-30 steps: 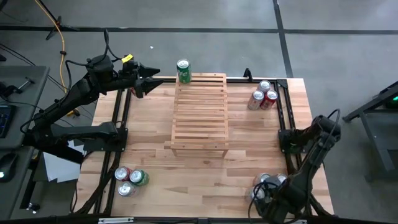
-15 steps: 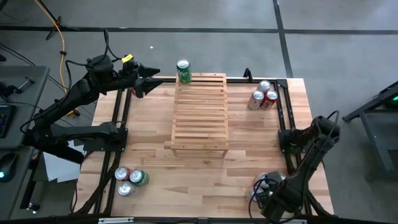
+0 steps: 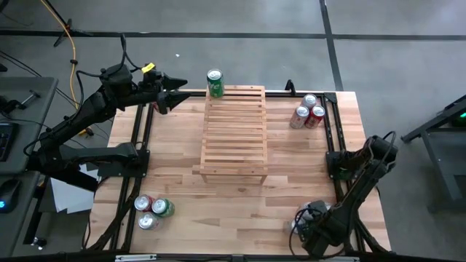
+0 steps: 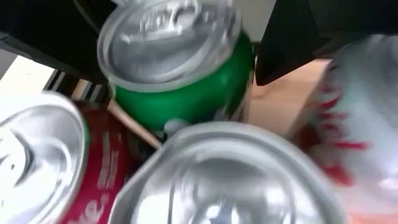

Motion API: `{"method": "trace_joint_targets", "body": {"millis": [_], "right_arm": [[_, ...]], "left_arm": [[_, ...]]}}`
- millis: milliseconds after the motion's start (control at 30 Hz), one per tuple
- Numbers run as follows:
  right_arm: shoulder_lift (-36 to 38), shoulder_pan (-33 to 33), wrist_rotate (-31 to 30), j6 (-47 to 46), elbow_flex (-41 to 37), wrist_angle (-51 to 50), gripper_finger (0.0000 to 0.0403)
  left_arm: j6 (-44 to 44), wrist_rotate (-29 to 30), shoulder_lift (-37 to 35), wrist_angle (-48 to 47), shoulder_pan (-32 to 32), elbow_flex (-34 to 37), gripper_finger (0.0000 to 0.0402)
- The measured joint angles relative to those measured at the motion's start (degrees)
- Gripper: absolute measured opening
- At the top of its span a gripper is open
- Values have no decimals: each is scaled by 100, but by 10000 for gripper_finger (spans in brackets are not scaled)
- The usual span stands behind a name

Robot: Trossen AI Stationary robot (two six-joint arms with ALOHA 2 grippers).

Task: Place canned beverage on shelf
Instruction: Put the right green soda can on the shelf aligned with the other green soda can

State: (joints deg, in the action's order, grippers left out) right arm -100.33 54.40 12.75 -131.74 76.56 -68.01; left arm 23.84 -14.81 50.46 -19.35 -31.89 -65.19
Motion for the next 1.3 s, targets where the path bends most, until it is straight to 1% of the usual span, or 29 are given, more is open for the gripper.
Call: {"method": "trace_joint_targets", "body": {"millis": [467,567,800,900,1033,1133,1200,1300], "right_arm": [[-11,-43,-76,134,-71,-116,391],[-13,-45,-57,116,-71,-149,372],[-15,-84,104,83,-69,-99,301],[-1,-80,228,178,-61,98,300],[42,-79,450,585,338,-20,300],[46,-74,475,1108,925,-282,300],[46,-76,462,1588,1448,-473,300],[46,-127,55,2067,2310,-751,300]], "left_arm": [[-1,2,0,-2,-1,0,400],[-1,1,0,-2,-1,-2,400],[-1,2,0,-2,1,-2,400],[-1,2,0,-2,1,-2,400],[-1,2,0,-2,-1,-2,400],[-1,1,0,-3,0,-2,400],[-15,0,0,-3,-1,-2,400],[-220,-39,0,-3,-1,-2,400]]}}
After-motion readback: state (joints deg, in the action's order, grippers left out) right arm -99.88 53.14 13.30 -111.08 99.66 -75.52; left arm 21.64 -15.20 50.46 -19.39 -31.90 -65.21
